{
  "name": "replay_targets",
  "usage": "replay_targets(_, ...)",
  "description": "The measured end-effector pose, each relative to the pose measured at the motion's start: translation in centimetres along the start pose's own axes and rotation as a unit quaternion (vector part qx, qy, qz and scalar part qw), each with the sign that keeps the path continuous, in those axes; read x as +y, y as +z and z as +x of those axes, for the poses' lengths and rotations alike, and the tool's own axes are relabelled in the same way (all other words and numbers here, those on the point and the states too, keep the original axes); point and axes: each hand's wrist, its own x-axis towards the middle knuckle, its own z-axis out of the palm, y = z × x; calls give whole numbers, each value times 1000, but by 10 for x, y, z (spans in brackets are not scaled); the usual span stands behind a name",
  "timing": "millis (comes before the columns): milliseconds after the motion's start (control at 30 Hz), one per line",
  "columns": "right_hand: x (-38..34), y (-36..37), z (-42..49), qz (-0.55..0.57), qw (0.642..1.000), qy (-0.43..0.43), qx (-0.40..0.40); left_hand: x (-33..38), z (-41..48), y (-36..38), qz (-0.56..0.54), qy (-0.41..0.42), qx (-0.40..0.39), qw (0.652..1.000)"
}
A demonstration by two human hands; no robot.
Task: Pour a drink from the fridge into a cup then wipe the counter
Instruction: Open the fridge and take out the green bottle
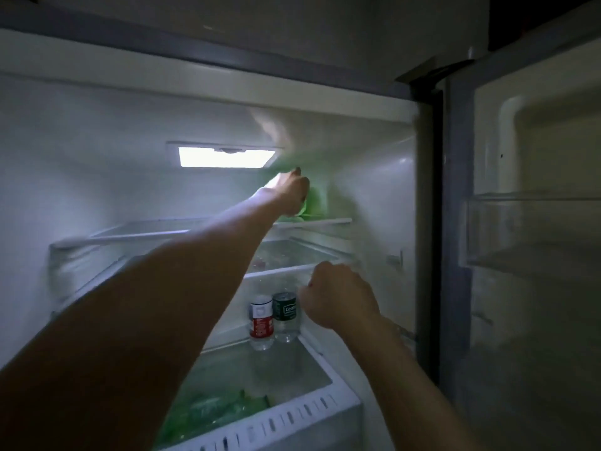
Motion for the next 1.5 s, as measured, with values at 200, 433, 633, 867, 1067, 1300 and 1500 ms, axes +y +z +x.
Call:
replay_targets(200,-2,-1,-3,-5,1000,11,-28,-19,-29,-9,-24,-35,10,999)
replay_targets(433,-5,0,-11,16,999,-22,-46,-23,-66,-17,-108,-36,83,990)
replay_targets(633,-3,-5,-17,-6,999,-9,-49,-28,-99,-17,-155,-19,201,967)
replay_targets(867,-2,-37,-44,-53,998,-28,-29,-44,-102,6,-192,-13,284,939)
replay_targets(1067,9,-71,-82,-108,992,-51,27,-51,-93,1,-201,20,206,958)
replay_targets(1300,31,-95,-125,-144,989,-17,10,-43,-100,2,-256,57,235,936)
replay_targets(1500,42,-92,-131,-193,978,-32,-74,-10,-114,-4,-301,62,320,896)
